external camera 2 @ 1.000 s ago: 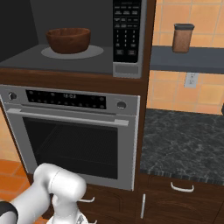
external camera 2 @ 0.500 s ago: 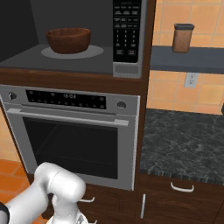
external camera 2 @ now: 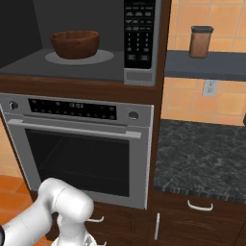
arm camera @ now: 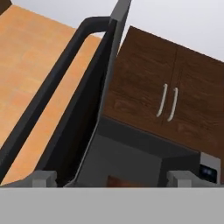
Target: Open the microwave, place the bowl with waffle inside the microwave, then close the microwave door and turn it on.
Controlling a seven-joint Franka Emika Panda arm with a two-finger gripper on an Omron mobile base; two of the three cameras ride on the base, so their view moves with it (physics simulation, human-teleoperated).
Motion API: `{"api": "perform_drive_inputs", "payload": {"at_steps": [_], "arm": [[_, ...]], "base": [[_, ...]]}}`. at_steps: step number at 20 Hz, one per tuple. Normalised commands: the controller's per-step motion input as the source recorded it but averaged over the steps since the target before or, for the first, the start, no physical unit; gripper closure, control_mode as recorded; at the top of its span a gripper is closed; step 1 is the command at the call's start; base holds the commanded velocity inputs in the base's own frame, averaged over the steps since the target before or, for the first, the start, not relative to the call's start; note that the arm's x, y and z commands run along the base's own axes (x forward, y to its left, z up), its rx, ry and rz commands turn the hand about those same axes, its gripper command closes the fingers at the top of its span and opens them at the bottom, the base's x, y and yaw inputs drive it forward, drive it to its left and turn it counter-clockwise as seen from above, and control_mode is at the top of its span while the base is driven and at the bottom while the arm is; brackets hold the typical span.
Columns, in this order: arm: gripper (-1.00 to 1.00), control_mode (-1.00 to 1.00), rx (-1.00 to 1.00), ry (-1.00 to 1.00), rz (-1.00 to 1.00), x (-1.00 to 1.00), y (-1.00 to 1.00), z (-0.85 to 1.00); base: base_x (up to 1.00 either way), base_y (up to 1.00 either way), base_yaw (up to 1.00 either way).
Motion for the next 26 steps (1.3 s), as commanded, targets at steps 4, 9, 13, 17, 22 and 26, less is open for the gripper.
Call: {"api": "perform_drive_inputs", "payload": {"at_steps": [4, 9, 13, 17, 22, 26], "arm": [[-1.0, -1.0, 0.0, 0.05, -0.13, -0.37, 0.01, 0.0], [-1.0, -1.0, 0.0, 0.06, -0.11, -0.51, 0.37, 0.0], [-1.0, -1.0, -0.01, 0.01, -0.12, -0.78, 0.45, 0.15], [-1.0, -1.0, -0.09, 0.08, -0.12, -0.03, 0.57, 0.17], [-1.0, -1.0, -0.04, 0.15, -0.01, 0.29, 0.28, 0.04], [-1.0, -1.0, 0.01, 0.12, -0.03, 0.09, -0.01, 0.0]], "base": [[0.0, 0.0, 0.0], [0.0, 0.0, 0.0], [0.0, 0.0, 0.0], [0.0, 0.0, 0.0], [0.0, 0.0, 0.0], [0.0, 0.0, 0.0]]}}
